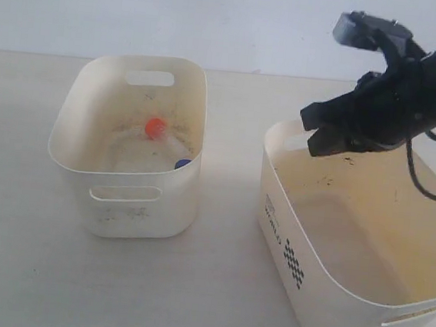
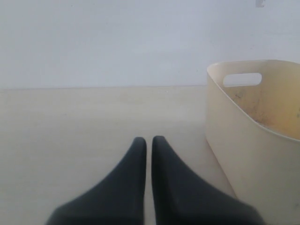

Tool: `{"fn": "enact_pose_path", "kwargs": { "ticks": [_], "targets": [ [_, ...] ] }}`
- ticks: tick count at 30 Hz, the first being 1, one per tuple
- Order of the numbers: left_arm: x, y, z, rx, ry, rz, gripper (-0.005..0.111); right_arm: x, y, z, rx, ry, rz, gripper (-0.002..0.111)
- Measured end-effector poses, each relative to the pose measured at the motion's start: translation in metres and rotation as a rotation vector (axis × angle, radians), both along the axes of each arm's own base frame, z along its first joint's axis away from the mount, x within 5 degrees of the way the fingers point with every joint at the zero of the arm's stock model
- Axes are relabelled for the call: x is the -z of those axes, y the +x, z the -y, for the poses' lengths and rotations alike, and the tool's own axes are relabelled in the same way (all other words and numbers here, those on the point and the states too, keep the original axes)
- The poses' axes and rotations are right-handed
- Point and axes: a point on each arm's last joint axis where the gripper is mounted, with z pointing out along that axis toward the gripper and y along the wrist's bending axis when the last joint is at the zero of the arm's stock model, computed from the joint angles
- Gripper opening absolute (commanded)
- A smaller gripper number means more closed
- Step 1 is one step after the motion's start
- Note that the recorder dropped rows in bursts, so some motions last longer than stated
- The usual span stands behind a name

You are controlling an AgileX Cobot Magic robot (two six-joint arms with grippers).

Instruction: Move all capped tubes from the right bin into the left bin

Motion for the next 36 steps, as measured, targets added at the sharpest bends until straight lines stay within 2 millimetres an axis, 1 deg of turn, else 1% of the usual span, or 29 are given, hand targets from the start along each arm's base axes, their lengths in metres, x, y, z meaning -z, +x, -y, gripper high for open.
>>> {"fn": "enact_pose_path", "kwargs": {
  "ticks": [1,2,4,5,6,8,13,14,15,17,20,23,24,27,29,33,36],
  "targets": [
    [0.0,0.0,0.0,0.0,0.0,0.0,0.004,-0.015,-0.006,0.001,0.006,0.007,0.045,0.0],
    [0.0,0.0,0.0,0.0,0.0,0.0,0.004,-0.025,-0.011,0.003,0.012,0.002,0.077,0.0],
    [0.0,0.0,0.0,0.0,0.0,0.0,0.004,-0.032,-0.016,0.006,0.012,-0.017,0.098,0.0],
    [0.0,0.0,0.0,0.0,0.0,0.0,0.004,-0.032,-0.016,0.006,0.007,-0.028,0.1,0.0],
    [0.0,0.0,0.0,0.0,0.0,0.0,0.004,-0.029,-0.016,0.007,0.004,-0.037,0.091,0.001],
    [0.0,0.0,0.0,0.0,0.0,0.0,0.004,-0.02,-0.014,0.007,0.004,-0.046,0.067,0.007],
    [0.0,0.0,0.0,0.0,0.0,0.0,0.004,0.018,-0.003,0.004,-0.002,-0.057,-0.068,0.04],
    [0.0,0.0,0.0,0.0,0.0,0.0,0.004,0.025,-0.002,0.003,-0.004,-0.052,-0.098,0.044],
    [0.0,0.0,0.0,0.0,0.0,0.0,0.004,0.032,0.0,0.002,-0.01,-0.05,-0.121,0.045],
    [0.0,0.0,0.0,0.0,0.0,0.0,0.004,0.042,0.002,0.0,-0.017,-0.045,-0.162,0.039],
    [0.0,0.0,0.0,0.0,0.0,0.0,0.004,0.051,0.004,-0.001,-0.014,-0.042,-0.193,0.022],
    [0.0,0.0,0.0,0.0,0.0,0.0,0.004,0.057,0.006,-0.001,-0.011,-0.04,-0.212,0.002],
    [0.0,0.0,0.0,0.0,0.0,0.0,0.004,0.058,0.006,-0.001,-0.009,-0.039,-0.216,0.0],
    [0.0,0.0,0.0,0.0,0.0,0.0,0.004,0.058,0.007,-0.002,-0.002,-0.032,-0.215,0.004],
    [0.0,0.0,0.0,0.0,0.0,0.0,0.004,0.058,0.007,-0.002,0.002,-0.029,-0.211,0.01],
    [0.0,0.0,0.0,0.0,0.0,0.0,0.004,0.058,0.009,-0.001,0.006,-0.036,-0.196,0.027],
    [0.0,0.0,0.0,0.0,0.0,0.0,0.004,0.062,0.009,0.001,0.028,-0.047,-0.175,0.033]
  ]
}}
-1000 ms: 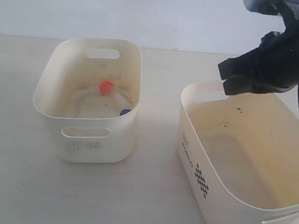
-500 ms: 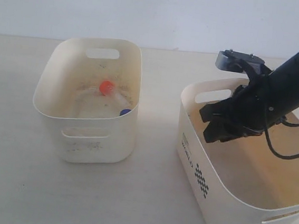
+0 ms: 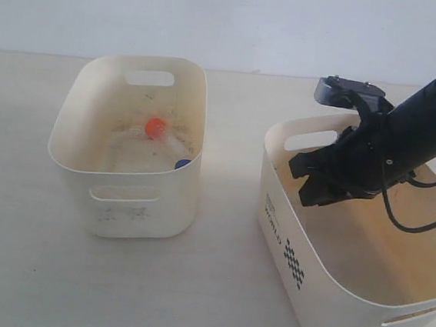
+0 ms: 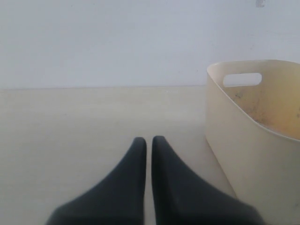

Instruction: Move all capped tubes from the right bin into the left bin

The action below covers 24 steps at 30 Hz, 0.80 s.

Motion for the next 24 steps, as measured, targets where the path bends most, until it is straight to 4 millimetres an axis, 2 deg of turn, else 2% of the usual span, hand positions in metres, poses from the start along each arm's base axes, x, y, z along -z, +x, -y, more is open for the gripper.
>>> {"fn": "enact_pose_path", "kwargs": {
  "ticks": [9,11,16,24],
  "targets": [
    [0.0,0.0,0.0,0.0,0.0,0.0,0.004,0.012,-0.005,0.002,-0.028,-0.031,0.001,0.033],
    [0.0,0.0,0.0,0.0,0.0,0.0,0.004,0.017,-0.004,0.002,-0.038,-0.034,-0.016,0.037],
    [0.0,0.0,0.0,0.0,0.0,0.0,0.004,0.037,-0.001,0.0,-0.029,-0.025,-0.079,0.059],
    [0.0,0.0,0.0,0.0,0.0,0.0,0.004,0.039,-0.001,-0.006,-0.057,0.04,-0.077,0.06]
  ]
}}
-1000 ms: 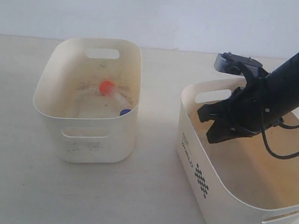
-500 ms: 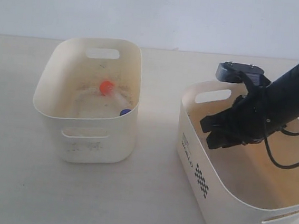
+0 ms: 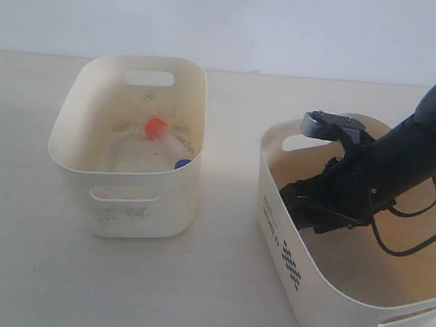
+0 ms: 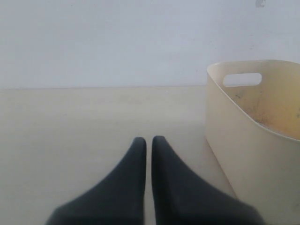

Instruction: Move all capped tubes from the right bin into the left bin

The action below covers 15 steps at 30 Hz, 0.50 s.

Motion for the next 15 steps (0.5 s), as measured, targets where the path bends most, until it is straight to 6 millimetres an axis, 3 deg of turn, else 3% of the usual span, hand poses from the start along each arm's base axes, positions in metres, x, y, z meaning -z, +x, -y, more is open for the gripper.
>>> {"fn": "enact_pose_path", "kwargs": {
  "ticks": [7,15],
  "targets": [
    [0.0,0.0,0.0,0.0,0.0,0.0,0.004,0.012,0.001,0.0,0.001,-0.008,-0.03,0.072],
    [0.0,0.0,0.0,0.0,0.0,0.0,0.004,0.019,0.003,0.0,0.008,-0.012,-0.046,0.071]
  ]
}}
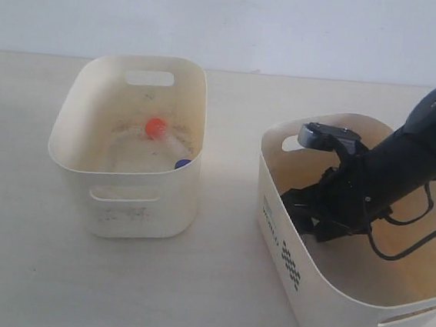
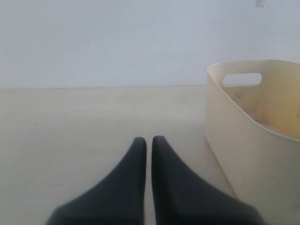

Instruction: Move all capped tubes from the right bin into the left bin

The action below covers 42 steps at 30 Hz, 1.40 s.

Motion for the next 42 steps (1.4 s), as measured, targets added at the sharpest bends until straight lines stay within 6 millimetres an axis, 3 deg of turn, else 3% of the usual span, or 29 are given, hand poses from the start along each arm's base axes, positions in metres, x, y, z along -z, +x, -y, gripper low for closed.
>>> {"fn": "enact_pose_path", "kwargs": {
  "ticks": [8,22,31,42],
  "targets": [
    [0.0,0.0,0.0,0.0,0.0,0.0,0.004,0.005,0.003,0.0,0.013,0.005,-0.01,0.067],
    [0.0,0.0,0.0,0.0,0.0,0.0,0.004,0.01,0.004,0.001,0.017,-0.01,-0.008,0.0],
    [0.0,0.0,0.0,0.0,0.0,0.0,0.004,0.005,0.005,0.001,0.018,-0.008,0.009,0.0],
    [0.0,0.0,0.0,0.0,0.0,0.0,0.004,-0.034,0.002,0.003,0.008,-0.004,0.138,0.0]
  ]
}}
